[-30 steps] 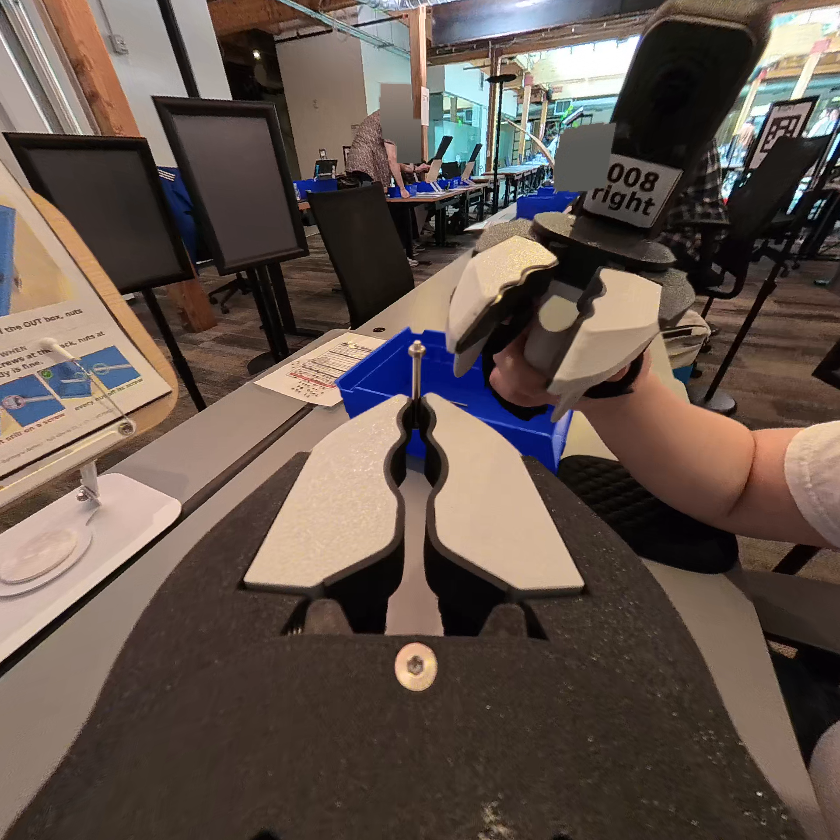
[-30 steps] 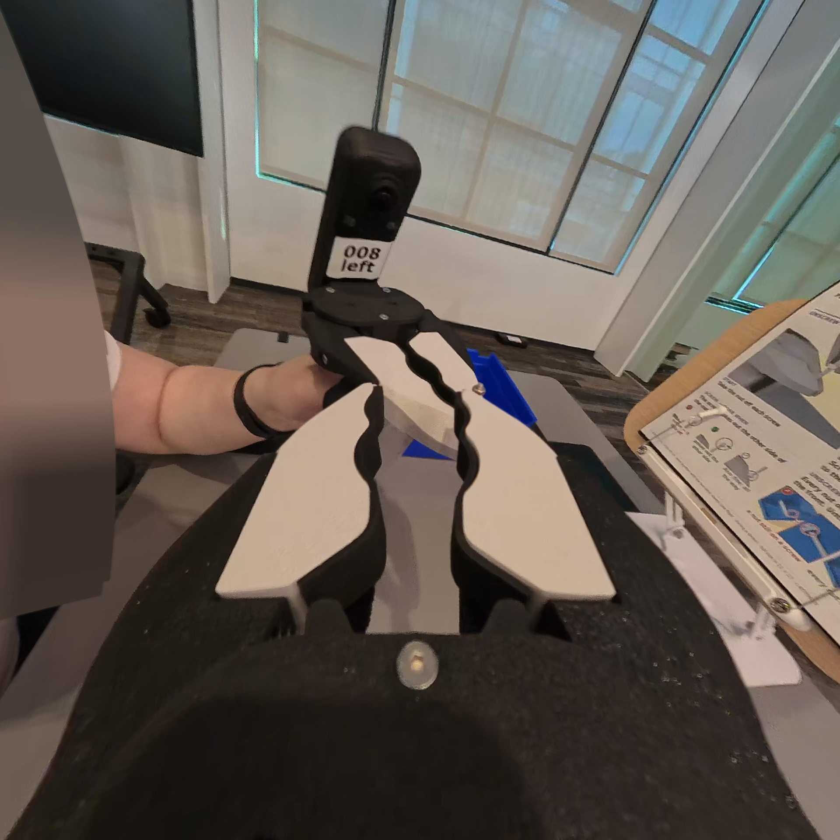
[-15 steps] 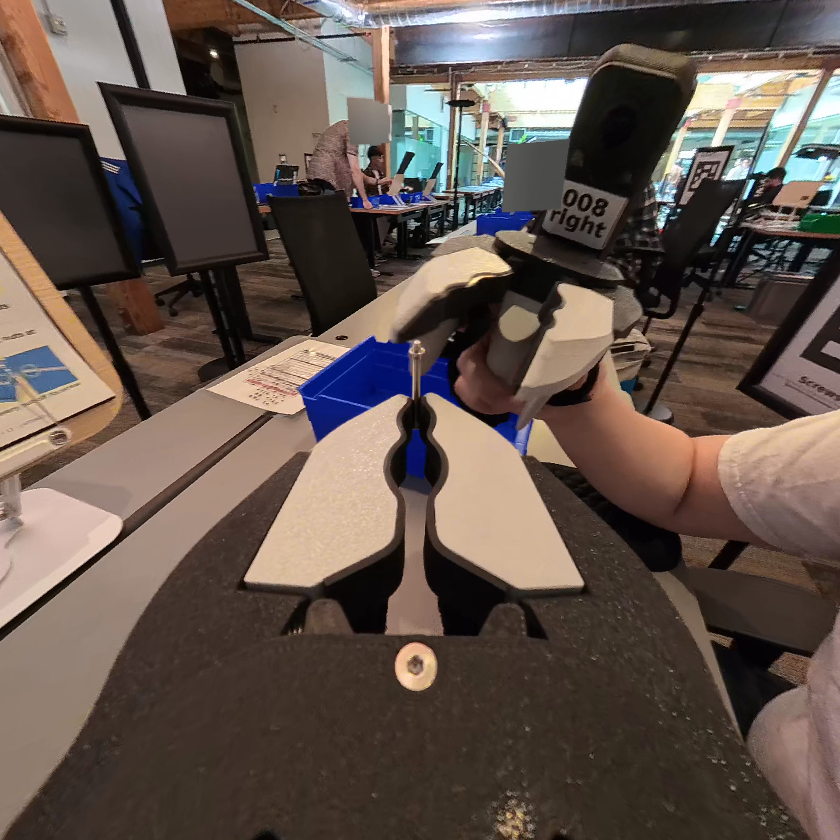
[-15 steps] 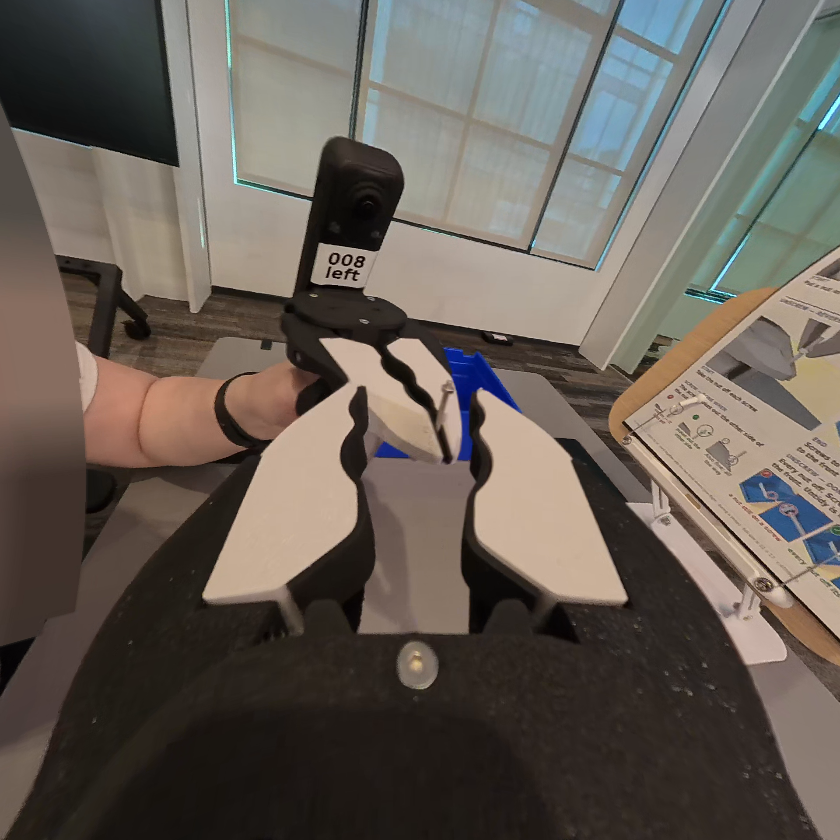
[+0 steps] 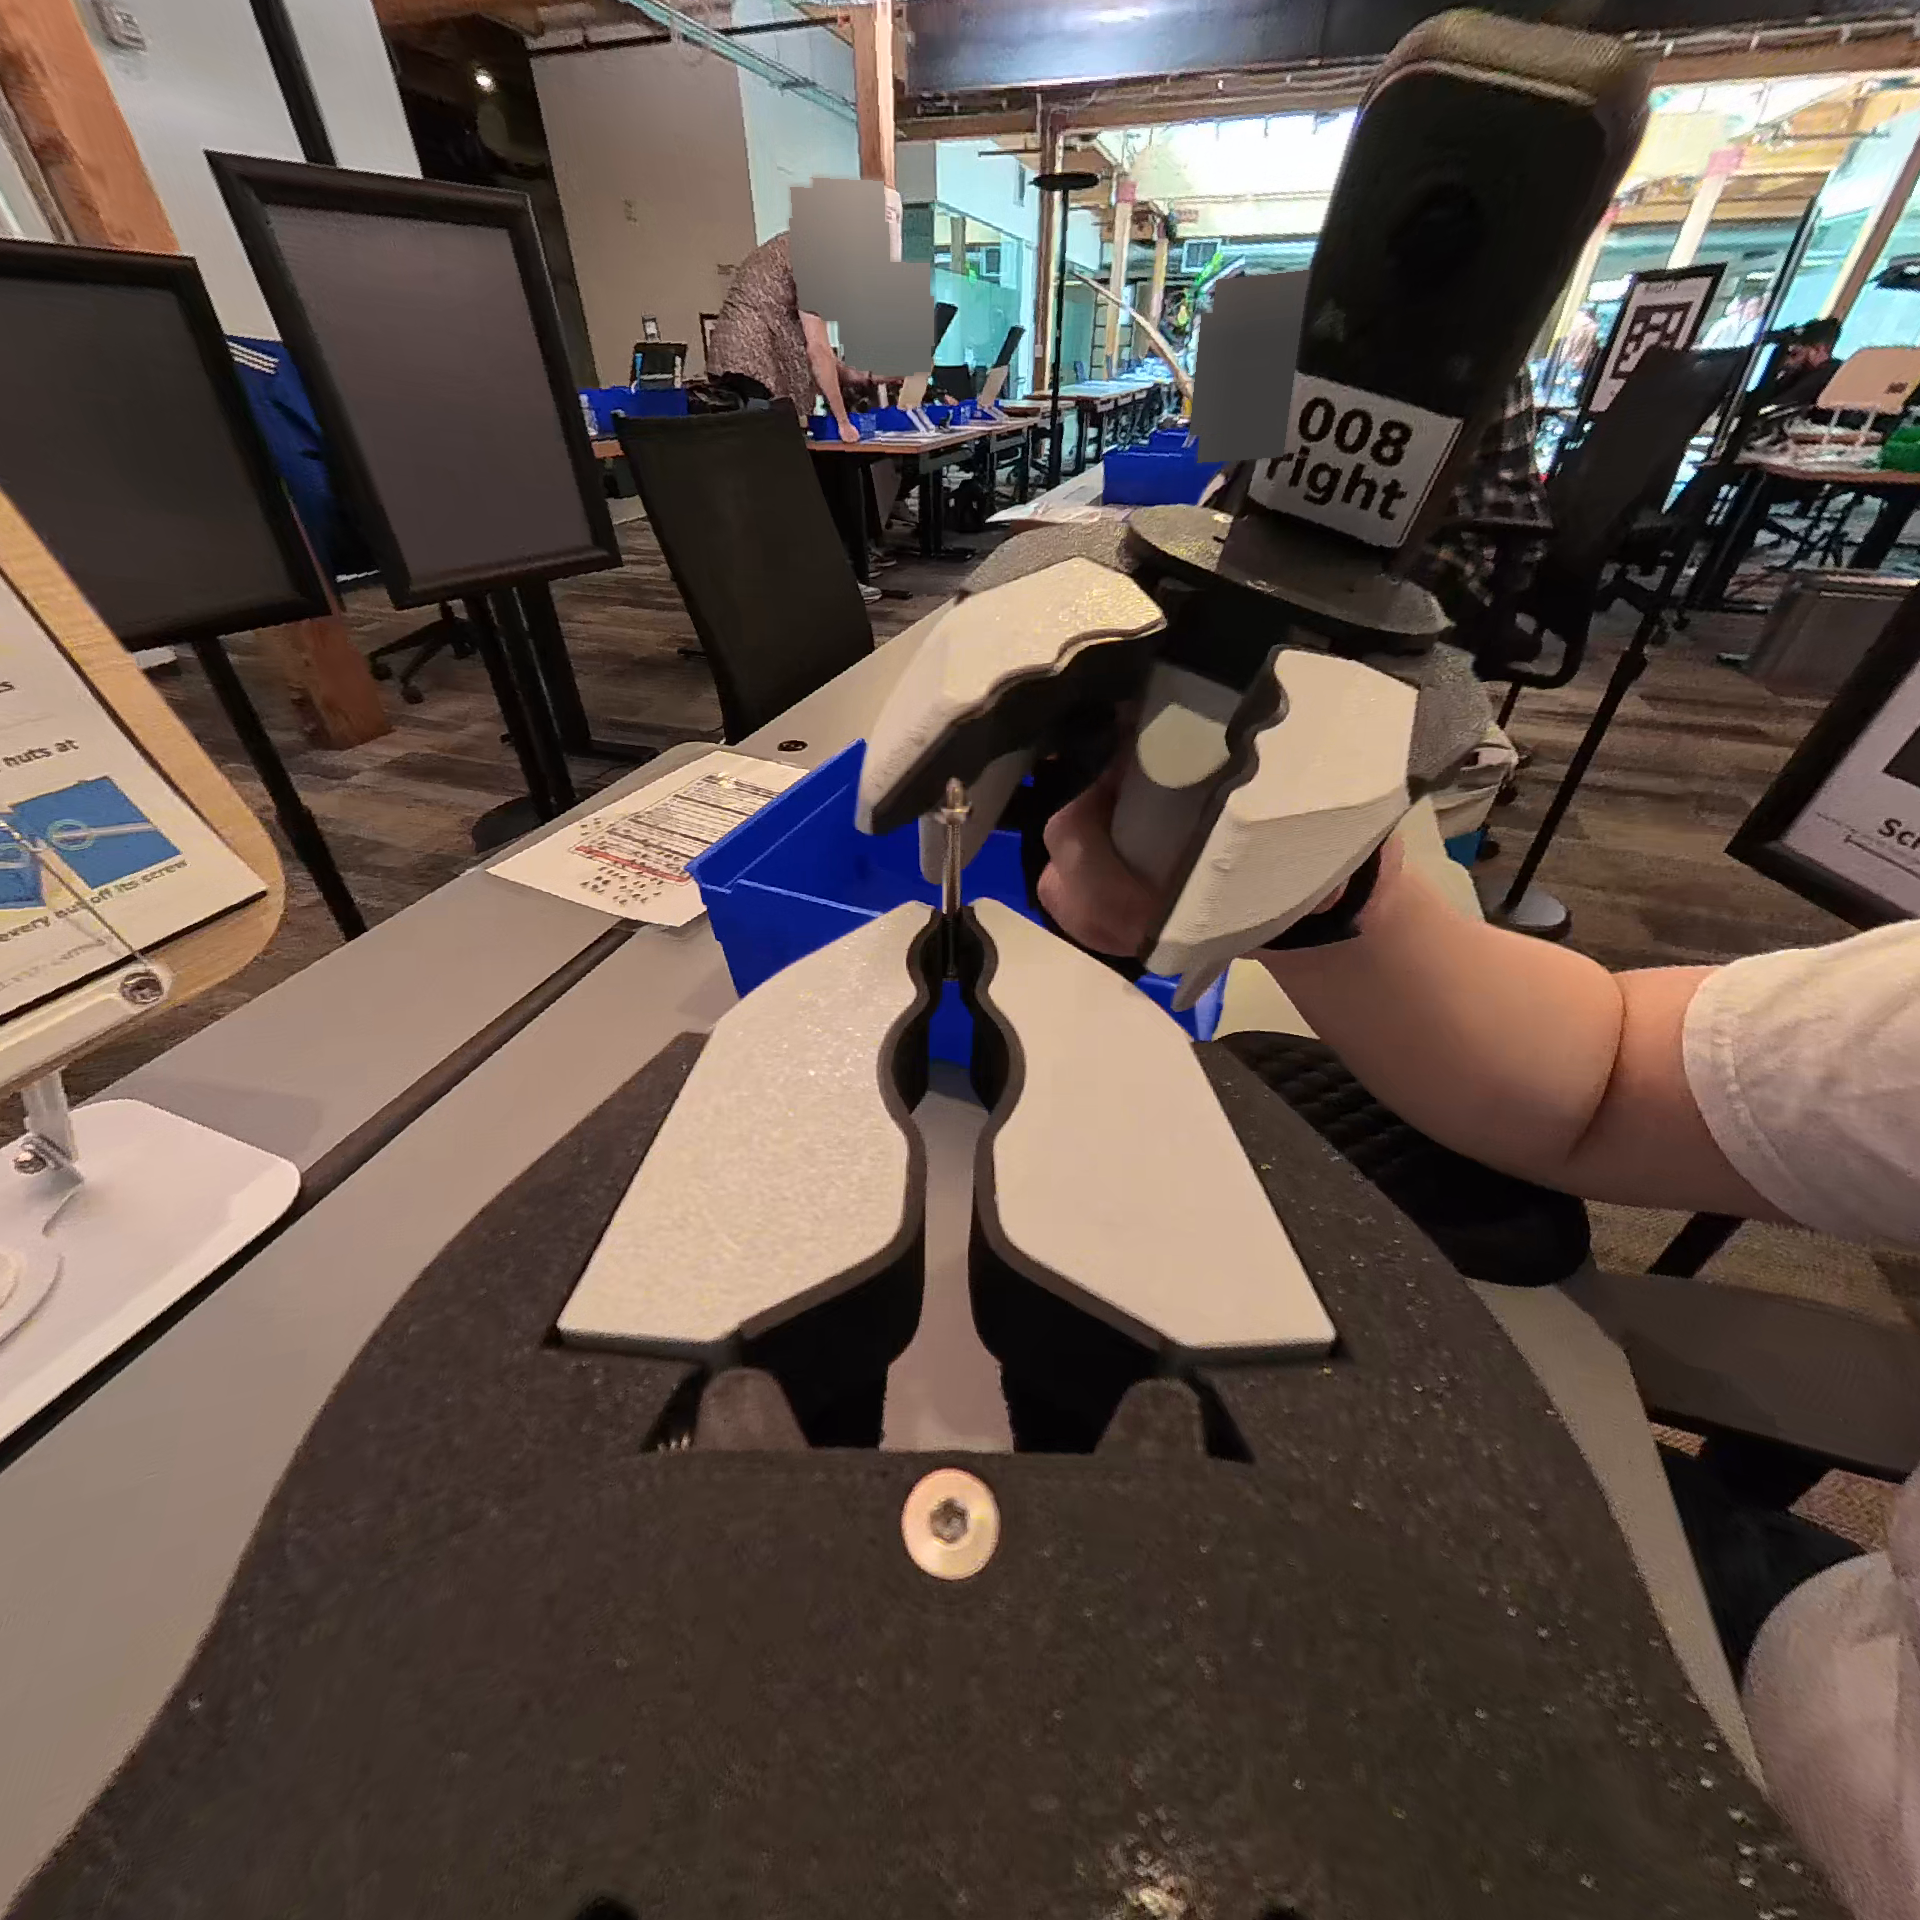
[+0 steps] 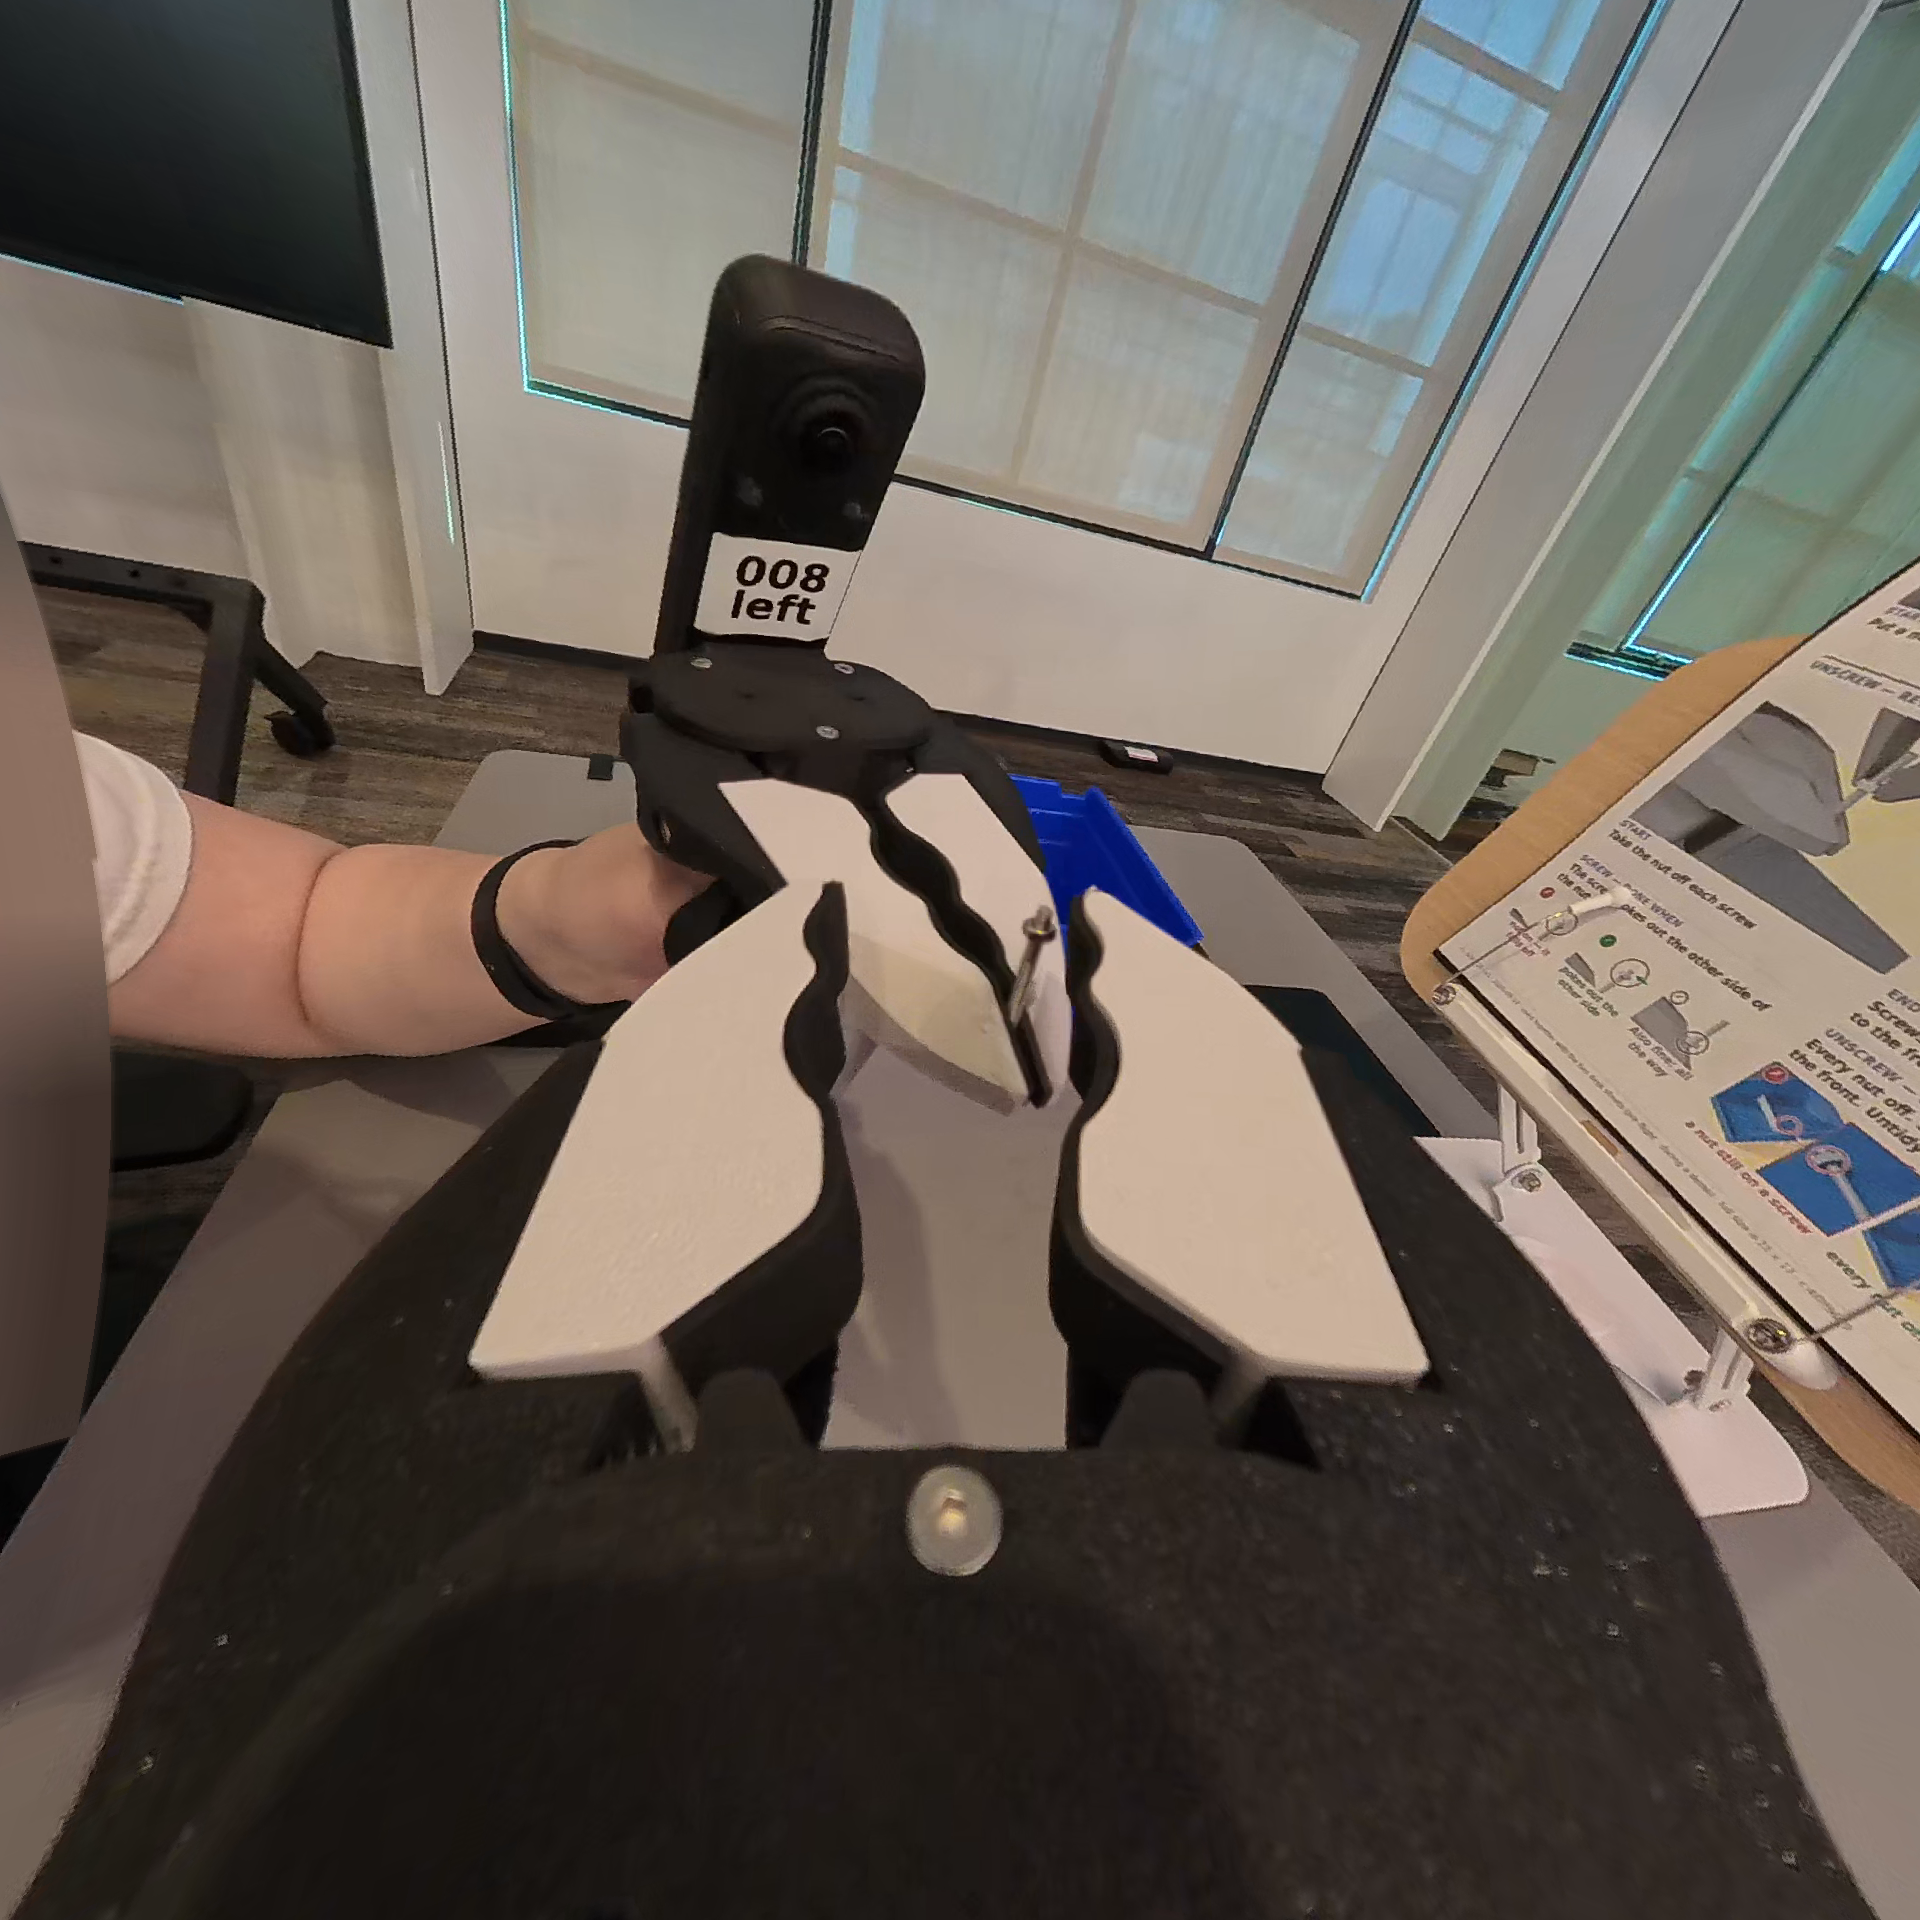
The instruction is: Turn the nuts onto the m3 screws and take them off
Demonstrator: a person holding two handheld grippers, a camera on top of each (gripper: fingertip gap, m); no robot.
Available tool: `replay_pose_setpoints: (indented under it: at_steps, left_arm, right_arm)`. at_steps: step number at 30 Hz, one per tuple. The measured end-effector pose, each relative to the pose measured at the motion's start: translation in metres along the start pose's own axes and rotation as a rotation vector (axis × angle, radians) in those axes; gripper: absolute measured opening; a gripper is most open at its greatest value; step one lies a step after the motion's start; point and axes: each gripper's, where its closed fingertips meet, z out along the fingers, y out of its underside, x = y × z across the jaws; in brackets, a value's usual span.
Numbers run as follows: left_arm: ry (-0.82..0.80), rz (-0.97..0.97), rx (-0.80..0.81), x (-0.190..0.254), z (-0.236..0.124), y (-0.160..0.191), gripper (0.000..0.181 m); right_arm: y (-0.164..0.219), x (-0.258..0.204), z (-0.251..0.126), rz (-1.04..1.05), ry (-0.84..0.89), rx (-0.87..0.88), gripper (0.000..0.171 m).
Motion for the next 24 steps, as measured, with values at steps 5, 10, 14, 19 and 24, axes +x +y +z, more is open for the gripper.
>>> replay_pose_setpoints:
  at_steps: [5, 10, 14, 19, 24]
  left_arm:
    - [-0.04, -0.014, 0.02, -0.011, -0.007, -0.005, 0.001]
    - [0.009, -0.017, 0.013, -0.002, -0.003, -0.003, 0.001]
    - [0.008, -0.007, -0.001, 0.0, 0.0, 0.0, 0.001]
    - [-0.01, -0.034, 0.021, -0.009, -0.007, -0.005, 0.001]
    - [0.016, -0.006, 0.003, 0.002, -0.001, -0.002, 0.001]
  right_arm:
    - [-0.006, -0.002, -0.009, 0.025, -0.04, 0.006, 0.026]
    - [-0.006, 0.006, -0.008, 0.052, -0.001, 0.026, 0.032]
    - [-0.001, 0.0, -0.003, 0.062, -0.039, 0.004, 0.035]
    - [-0.013, -0.002, -0.013, 0.065, -0.046, 0.034, 0.019]
    - [-0.001, 0.001, -0.003, 0.045, -0.016, -0.016, 0.037]
